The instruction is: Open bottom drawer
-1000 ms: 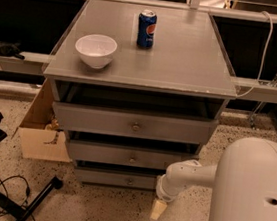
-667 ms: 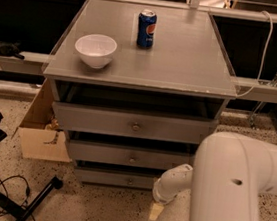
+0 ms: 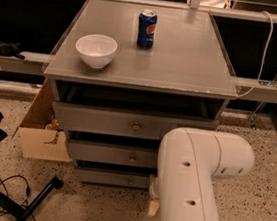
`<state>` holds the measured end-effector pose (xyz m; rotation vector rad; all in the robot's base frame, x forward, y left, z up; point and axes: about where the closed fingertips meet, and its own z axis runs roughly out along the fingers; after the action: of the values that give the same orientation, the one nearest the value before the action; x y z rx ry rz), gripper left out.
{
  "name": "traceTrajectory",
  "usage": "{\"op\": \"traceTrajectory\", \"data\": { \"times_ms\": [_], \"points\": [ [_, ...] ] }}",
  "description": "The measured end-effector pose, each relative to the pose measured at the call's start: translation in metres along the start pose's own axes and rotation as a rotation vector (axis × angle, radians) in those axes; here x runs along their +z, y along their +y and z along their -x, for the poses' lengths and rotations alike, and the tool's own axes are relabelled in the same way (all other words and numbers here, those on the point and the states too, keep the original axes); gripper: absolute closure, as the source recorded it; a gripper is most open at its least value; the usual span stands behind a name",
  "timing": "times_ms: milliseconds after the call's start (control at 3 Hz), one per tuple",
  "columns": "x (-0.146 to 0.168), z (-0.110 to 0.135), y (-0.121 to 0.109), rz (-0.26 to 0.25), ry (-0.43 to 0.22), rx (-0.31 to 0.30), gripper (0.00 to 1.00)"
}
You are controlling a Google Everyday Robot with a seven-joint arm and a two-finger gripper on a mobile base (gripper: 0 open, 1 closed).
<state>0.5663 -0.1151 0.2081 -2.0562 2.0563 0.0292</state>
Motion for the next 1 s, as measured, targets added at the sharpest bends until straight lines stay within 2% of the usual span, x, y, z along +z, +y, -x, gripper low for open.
{"op": "traceTrajectory", "data": {
  "times_ms": [333,1000],
  "points": [
    [0.022,-0.004,-0.015,-0.021,0.020,-0.012,0.00],
    [0.055,-0.003,-0.036,-0.052,0.023,0.019,0.00]
  ]
}}
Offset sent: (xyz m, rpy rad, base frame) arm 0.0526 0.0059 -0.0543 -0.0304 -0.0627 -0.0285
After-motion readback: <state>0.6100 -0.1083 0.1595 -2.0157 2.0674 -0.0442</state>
